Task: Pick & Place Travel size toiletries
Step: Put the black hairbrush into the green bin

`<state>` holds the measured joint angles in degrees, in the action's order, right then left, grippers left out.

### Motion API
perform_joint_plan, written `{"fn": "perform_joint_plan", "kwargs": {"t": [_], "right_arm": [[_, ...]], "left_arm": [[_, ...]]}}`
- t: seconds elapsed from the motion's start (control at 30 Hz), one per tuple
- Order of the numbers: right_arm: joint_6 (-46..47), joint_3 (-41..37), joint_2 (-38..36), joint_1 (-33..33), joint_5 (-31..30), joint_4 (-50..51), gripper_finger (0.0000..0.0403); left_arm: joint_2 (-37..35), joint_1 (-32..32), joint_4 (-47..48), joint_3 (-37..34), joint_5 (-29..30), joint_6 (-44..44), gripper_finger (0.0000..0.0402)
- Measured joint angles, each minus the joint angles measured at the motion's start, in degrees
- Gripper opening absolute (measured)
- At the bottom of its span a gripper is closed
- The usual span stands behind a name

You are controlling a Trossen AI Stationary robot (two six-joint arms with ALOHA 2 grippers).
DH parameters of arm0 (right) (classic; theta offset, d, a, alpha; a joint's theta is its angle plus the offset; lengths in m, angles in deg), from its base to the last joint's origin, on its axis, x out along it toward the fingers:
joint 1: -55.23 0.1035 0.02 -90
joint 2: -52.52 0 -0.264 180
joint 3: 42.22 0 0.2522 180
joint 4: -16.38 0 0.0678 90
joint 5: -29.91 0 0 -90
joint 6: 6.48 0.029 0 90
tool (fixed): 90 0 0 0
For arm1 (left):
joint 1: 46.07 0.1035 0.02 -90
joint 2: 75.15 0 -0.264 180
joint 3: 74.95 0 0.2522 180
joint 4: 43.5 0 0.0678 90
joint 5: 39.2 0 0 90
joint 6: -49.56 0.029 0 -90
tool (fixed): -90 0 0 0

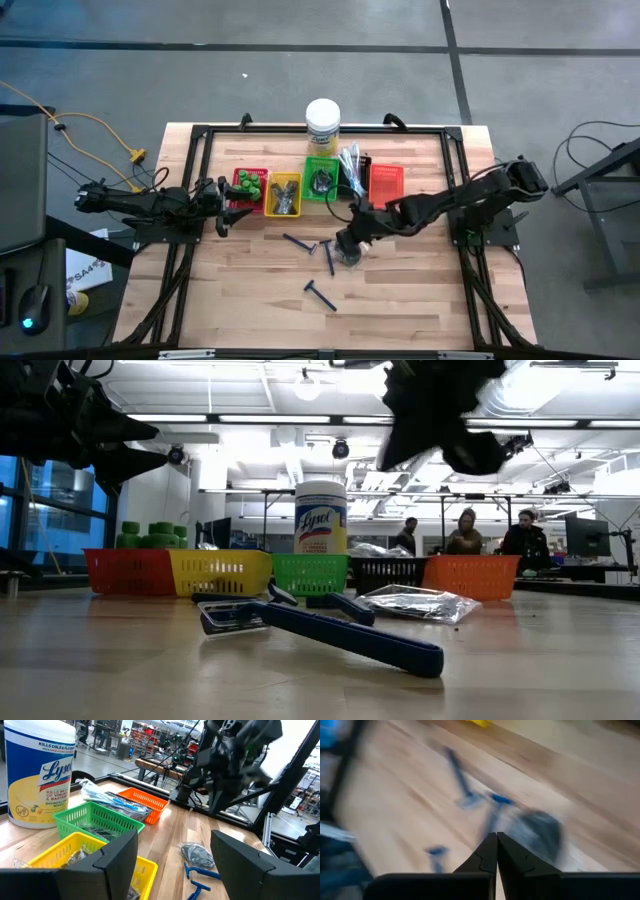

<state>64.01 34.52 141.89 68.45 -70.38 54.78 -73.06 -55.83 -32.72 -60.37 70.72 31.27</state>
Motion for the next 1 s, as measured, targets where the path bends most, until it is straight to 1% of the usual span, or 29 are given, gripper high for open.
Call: {"fn": "perform_joint_plan", "kwargs": {"t": [0.07,0.13,0.17,0.23,0.33,0.43,0.5,0.57,0.67,0.73,0.8,1.0], "right_arm": [[1.97,-0.02,0.0,0.09,0.59,5.91,0.0002],[3.92,-0.14,0.0,0.18,3.02,10.45,0.0004],[4.05,-0.47,0.0,0.17,4.28,11.01,0.0008],[2.68,-1.93,0.0,0.38,5.99,8.71,0.0026],[-1.18,-2.82,1.54,0.41,8.84,5.35,0.0077],[-6.86,-2.84,3.98,-0.13,10.67,4.24,0.0145],[-10.35,-2.82,5.13,-0.56,10.85,2.7,0.0191],[-10.96,-2.39,6.06,-1.09,10.65,3.5,0.0231],[-11.15,-1.8,7.62,-1.71,10.61,4.03,0.0273],[-12.1,-0.61,8.69,-2.03,10.81,4.03,0.0289],[-13.7,1.08,10.13,-2.15,10.67,4.64,0.0294],[-18.19,7.11,15.93,-2.48,7.36,12.63,0.0285]], "left_arm": [[0.02,0.0,0.0,0.0,0.01,0.0,0.0242],[0.02,0.0,0.0,0.0,0.0,0.0,0.0242],[0.0,0.0,0.01,0.0,0.0,-0.02,0.0242],[0.02,0.0,0.0,0.0,0.0,0.0,0.0242],[0.0,0.0,0.0,0.0,0.0,-0.02,0.0242],[0.01,0.01,0.0,0.0,0.01,-0.01,0.0242],[0.0,0.0,0.02,0.0,0.0,0.0,0.0242],[0.0,0.0,0.0,0.0,0.0,-0.02,0.0242],[0.0,0.01,0.01,0.0,0.01,0.0,0.0242],[0.0,0.0,0.0,0.0,0.0,-0.02,0.0242],[0.0,0.02,0.0,0.0,0.01,-0.01,0.0242],[0.0,0.0,0.0,0.0,0.0,-0.02,0.0242]]}}
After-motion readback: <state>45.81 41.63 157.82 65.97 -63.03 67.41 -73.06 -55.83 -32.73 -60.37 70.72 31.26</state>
